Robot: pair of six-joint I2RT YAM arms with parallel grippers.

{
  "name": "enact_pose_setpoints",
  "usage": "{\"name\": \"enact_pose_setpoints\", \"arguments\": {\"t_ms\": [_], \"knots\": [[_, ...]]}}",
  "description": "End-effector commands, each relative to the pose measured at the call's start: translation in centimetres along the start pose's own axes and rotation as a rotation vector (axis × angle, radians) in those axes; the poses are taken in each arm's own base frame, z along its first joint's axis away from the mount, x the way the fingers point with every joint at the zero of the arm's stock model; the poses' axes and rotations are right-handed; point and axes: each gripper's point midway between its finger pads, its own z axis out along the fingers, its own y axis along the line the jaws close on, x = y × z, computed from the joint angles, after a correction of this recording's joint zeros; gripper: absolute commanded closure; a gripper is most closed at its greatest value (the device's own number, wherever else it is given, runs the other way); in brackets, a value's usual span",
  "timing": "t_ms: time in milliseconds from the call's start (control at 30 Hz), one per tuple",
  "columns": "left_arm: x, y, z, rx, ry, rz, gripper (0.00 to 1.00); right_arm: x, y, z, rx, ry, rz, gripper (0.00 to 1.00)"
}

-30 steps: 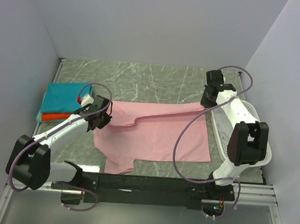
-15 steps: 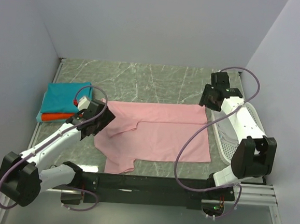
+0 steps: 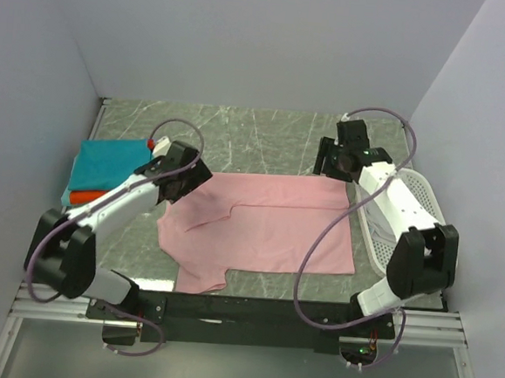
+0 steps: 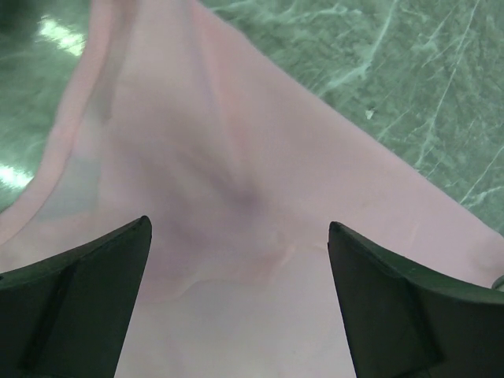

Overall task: Fold and stack the t-shirts
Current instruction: Fold the tshirt

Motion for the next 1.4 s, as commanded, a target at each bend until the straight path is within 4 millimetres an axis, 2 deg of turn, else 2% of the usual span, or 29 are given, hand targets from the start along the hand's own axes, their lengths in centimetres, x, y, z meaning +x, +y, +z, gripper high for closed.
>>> {"name": "enact_pose_setpoints", "arguments": {"t_ms": [0,33,100,167,200,233,433,500,633,667,733,767,833,867,900,967,1000,1067,1100,1200,1300,1333,1367], "knots": [[-1.5,-3.6,1.7,0.064,0.0,0.04,0.0,-0.7,1.3,2.2,-0.041,0.003,0.006,0.31],[-1.3,-3.6,2.4,0.054,0.01,0.04,0.01,-0.2,1.3,3.3,-0.032,0.029,0.007,0.3],[-0.7,-3.5,4.3,0.033,0.056,0.058,0.0,-0.2,1.4,4.2,-0.027,0.042,0.009,0.31],[-0.3,-2.3,6.2,-0.014,0.079,0.058,0.01,0.6,1.1,5.8,-0.012,0.08,0.006,0.3],[-0.4,-2.2,6.7,-0.017,0.084,0.056,0.01,0.7,1.5,6.2,-0.028,0.093,0.002,0.31],[-0.5,-1.8,7.3,-0.025,0.098,0.044,0.0,1.4,1.3,7.3,-0.013,0.125,0.0,0.31],[0.2,-0.3,10.6,-0.068,0.152,0.045,0.01,2.9,0.8,10.9,0.015,0.21,0.011,0.3],[0.6,0.4,11.6,-0.102,0.168,0.052,0.01,2.6,0.6,11.7,0.011,0.222,0.033,0.3],[0.0,0.7,13.3,-0.122,0.174,0.028,0.01,3.0,-0.3,13.7,0.031,0.269,0.055,0.3],[0.0,0.9,14.0,-0.121,0.182,0.028,0.01,2.5,-0.3,14.0,0.029,0.263,0.056,0.31],[-0.4,0.3,14.6,-0.101,0.19,0.02,0.0,2.7,-0.7,14.8,0.032,0.286,0.065,0.3],[-0.2,0.5,15.3,-0.114,0.201,0.024,0.01,1.7,-0.5,15.0,0.024,0.273,0.068,0.3],[-1.2,-0.7,16.0,-0.097,0.186,0.025,0.0,1.9,-1.1,16.0,0.027,0.301,0.088,0.31],[-0.9,-0.6,16.6,-0.106,0.198,0.033,0.01,0.9,-1.1,16.1,0.027,0.285,0.096,0.31],[-1.8,-1.7,16.9,-0.084,0.183,0.032,0.01,0.8,-1.1,16.4,0.03,0.285,0.097,0.3],[-1.8,-2.3,17.7,-0.078,0.193,0.039,0.01,0.1,-1.3,17.0,0.029,0.278,0.111,0.31],[-2.7,-3.3,17.8,-0.073,0.183,0.037,0.0,-0.4,-1.3,17.2,0.023,0.266,0.117,0.31],[-3.2,-3.7,18.4,-0.084,0.18,0.034,0.01,-1.2,-1.6,17.6,0.02,0.247,0.136,0.31],[-4.0,-4.9,18.3,-0.06,0.169,0.033,0.01,-1.4,-1.6,17.7,0.017,0.238,0.139,0.3],[-5.3,-6.5,17.3,-0.017,0.154,0.035,0.01,-2.5,-1.5,17.2,0.01,0.217,0.126,0.3],[-7.2,-7.7,14.9,0.007,0.107,0.041,0.01,-4.3,-1.2,15.5,0.008,0.18,0.116,0.31],[-7.7,-7.8,14.0,0.015,0.092,0.041,0.01,-5.6,-1.0,14.2,0.003,0.145,0.11,0.3],[-9.0,-8.6,11.8,0.045,0.051,0.037,0.0,-5.8,-0.5,13.4,-0.004,0.133,0.09,0.3]]}}
